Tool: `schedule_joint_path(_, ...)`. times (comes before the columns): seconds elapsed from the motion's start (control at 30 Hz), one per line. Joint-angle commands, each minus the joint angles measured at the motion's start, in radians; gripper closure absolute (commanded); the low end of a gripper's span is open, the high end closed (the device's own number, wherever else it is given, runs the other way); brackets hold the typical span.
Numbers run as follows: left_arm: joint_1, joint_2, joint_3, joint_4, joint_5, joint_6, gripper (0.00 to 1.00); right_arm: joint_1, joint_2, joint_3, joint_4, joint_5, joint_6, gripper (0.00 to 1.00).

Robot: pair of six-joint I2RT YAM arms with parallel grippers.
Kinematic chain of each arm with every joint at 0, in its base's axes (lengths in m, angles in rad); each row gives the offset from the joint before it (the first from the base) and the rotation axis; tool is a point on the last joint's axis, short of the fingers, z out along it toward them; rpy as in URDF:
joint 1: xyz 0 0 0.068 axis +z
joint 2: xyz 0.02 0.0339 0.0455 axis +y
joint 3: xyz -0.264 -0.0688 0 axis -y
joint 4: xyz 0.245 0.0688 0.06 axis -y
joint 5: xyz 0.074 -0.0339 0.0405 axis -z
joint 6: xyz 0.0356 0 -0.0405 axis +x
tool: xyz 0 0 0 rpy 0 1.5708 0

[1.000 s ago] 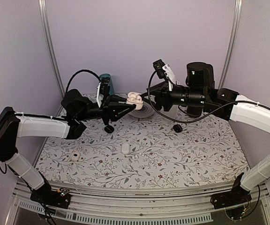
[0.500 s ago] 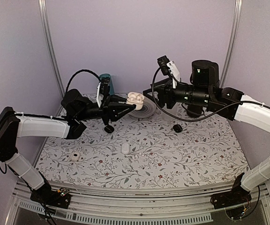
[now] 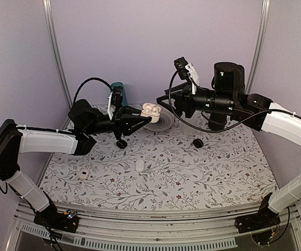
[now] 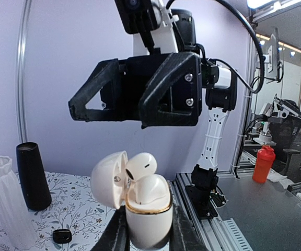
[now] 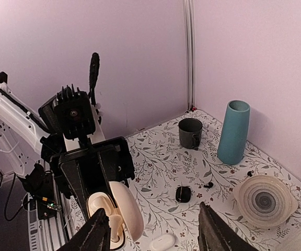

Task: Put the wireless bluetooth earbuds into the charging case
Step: Adjust the right earbud in the right side groove of the charging case, then close the charging case with the earbuds.

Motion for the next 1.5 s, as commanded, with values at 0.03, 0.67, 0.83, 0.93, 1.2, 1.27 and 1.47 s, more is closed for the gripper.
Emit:
schedule_joint_path(0.03,-0.006,-0.012,0.024,0.010,0.010,0.004,1.00,0.015,0.041,0.049,-0.033,-0.035,-0.014,0.43)
schedule_joint_path(0.67,-0.007,-0.033,0.016,0.019,-0.009,0.013,1.00,0.019,0.057,0.035,-0.134,-0.016,-0.048,0.42)
schedule_joint_path(0.83,-0.006,-0.035,0.014,0.012,-0.007,0.015,1.00,0.020,0.046,0.033,-0.123,0.005,-0.040,0.42)
schedule_joint_path(0.93,-0.007,-0.031,0.014,0.010,-0.007,0.012,1.00,0.019,0.037,0.041,-0.099,0.013,-0.032,0.40)
schedule_joint_path(1.2,-0.007,-0.032,0.008,0.001,-0.006,0.013,1.00,-0.011,0.006,0.007,0.045,-0.059,0.083,0.38)
schedule_joint_path(1.27,-0.006,-0.034,0.005,0.001,-0.004,0.013,1.00,-0.034,-0.003,-0.014,0.090,-0.098,0.111,0.36)
schedule_joint_path(1.47,-0.008,-0.044,0.004,-0.019,-0.004,0.027,1.00,-0.112,0.037,-0.035,0.182,-0.359,0.253,0.36)
